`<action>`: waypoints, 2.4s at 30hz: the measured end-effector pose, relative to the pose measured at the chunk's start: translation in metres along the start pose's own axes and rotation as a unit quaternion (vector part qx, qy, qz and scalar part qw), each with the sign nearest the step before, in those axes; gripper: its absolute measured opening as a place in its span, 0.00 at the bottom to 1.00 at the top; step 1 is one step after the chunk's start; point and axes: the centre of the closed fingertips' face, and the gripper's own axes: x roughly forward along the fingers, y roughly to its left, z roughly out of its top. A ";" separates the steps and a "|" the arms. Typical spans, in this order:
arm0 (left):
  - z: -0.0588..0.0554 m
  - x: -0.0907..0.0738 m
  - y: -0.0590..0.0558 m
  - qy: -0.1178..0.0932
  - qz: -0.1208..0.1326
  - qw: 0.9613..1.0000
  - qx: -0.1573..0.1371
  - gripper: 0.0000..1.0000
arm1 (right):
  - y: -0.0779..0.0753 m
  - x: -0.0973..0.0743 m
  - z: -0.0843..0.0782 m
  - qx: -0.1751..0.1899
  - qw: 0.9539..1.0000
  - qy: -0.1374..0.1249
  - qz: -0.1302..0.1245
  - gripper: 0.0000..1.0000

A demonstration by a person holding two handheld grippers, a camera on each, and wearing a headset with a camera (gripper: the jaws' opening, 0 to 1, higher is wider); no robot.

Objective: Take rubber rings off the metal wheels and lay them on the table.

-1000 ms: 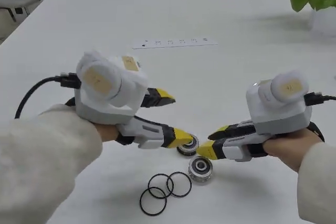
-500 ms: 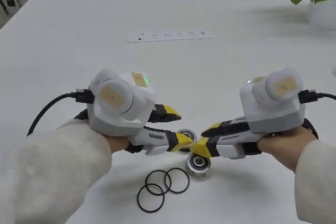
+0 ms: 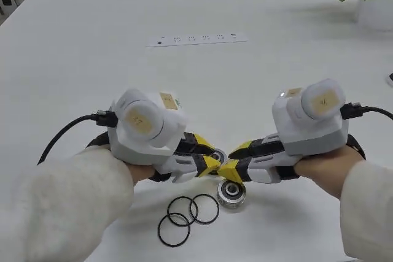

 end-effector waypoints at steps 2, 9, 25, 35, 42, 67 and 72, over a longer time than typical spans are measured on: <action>0.000 0.000 0.000 -0.001 0.001 1.000 -0.002 0.15 | 0.000 0.000 -0.002 -0.004 1.000 0.005 0.000 0.18; -0.001 -0.001 0.002 -0.011 0.010 1.000 -0.013 0.13 | 0.001 0.001 -0.005 -0.027 1.000 0.015 0.001 0.11; -0.002 -0.001 0.002 -0.022 0.022 0.999 -0.015 0.13 | -0.003 -0.001 -0.005 0.033 0.999 0.012 -0.002 0.00; -0.001 -0.002 0.002 -0.029 0.023 0.999 -0.015 0.13 | -0.004 -0.002 -0.005 0.049 0.999 0.008 -0.002 0.00; -0.001 -0.002 0.001 -0.034 0.024 0.999 -0.020 0.13 | -0.004 -0.002 -0.004 0.055 0.998 0.005 -0.002 0.00; -0.002 -0.003 0.000 -0.036 0.024 0.999 -0.023 0.13 | -0.007 -0.009 0.005 0.119 0.992 -0.036 -0.002 0.00; -0.002 -0.003 0.000 -0.039 0.024 0.999 -0.023 0.13 | -0.008 -0.009 0.006 0.148 0.988 -0.046 0.006 0.00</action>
